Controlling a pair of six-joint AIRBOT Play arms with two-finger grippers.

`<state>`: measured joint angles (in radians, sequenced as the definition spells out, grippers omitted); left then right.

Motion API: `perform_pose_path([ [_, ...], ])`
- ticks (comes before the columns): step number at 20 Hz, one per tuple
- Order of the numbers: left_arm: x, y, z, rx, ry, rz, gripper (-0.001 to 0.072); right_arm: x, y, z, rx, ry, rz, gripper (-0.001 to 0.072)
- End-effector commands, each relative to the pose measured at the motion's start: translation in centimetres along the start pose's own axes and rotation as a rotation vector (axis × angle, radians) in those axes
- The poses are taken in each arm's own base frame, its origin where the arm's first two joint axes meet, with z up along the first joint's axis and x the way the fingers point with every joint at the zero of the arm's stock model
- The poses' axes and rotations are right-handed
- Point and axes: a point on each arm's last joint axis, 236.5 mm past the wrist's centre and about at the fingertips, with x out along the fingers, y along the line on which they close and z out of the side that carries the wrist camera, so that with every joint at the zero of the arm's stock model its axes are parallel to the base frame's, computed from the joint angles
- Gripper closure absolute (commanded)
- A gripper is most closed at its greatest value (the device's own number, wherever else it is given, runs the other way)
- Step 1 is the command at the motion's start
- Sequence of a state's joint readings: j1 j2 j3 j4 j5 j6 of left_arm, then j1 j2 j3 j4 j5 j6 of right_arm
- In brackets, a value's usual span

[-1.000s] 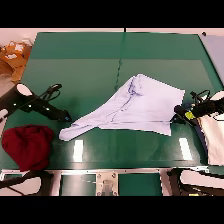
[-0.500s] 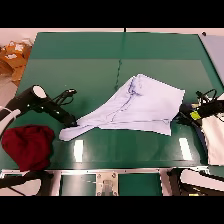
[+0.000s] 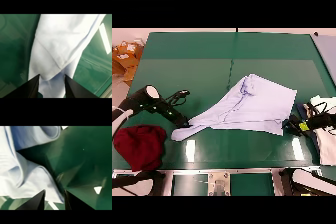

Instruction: Fold the shirts.

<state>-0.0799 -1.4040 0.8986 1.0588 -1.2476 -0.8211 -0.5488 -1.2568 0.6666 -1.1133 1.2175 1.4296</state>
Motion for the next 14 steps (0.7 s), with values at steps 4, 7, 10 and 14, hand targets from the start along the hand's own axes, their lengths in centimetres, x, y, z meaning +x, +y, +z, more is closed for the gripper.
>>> perform_pose_path([
  [4,0.0,-0.4,-0.3,-0.016,0.014,-0.015,0.0349,2.1,4.4,1.3,-0.041,-0.021,0.24,0.0513],
  [7,-1.1,-0.4,0.7,-0.011,0.001,-0.008,0.0349,0.8,5.9,0.3,-0.077,0.037,0.294,0.07],
  [10,-3.1,-0.4,1.8,0.021,0.0,0.015,0.0349,-1.3,4.4,-0.5,-0.031,0.035,0.184,0.0702],
  [14,-3.5,-0.4,2.1,0.032,-0.003,0.022,0.0348,-3.8,-4.5,-3.9,0.147,0.052,-0.241,0.0701],
])
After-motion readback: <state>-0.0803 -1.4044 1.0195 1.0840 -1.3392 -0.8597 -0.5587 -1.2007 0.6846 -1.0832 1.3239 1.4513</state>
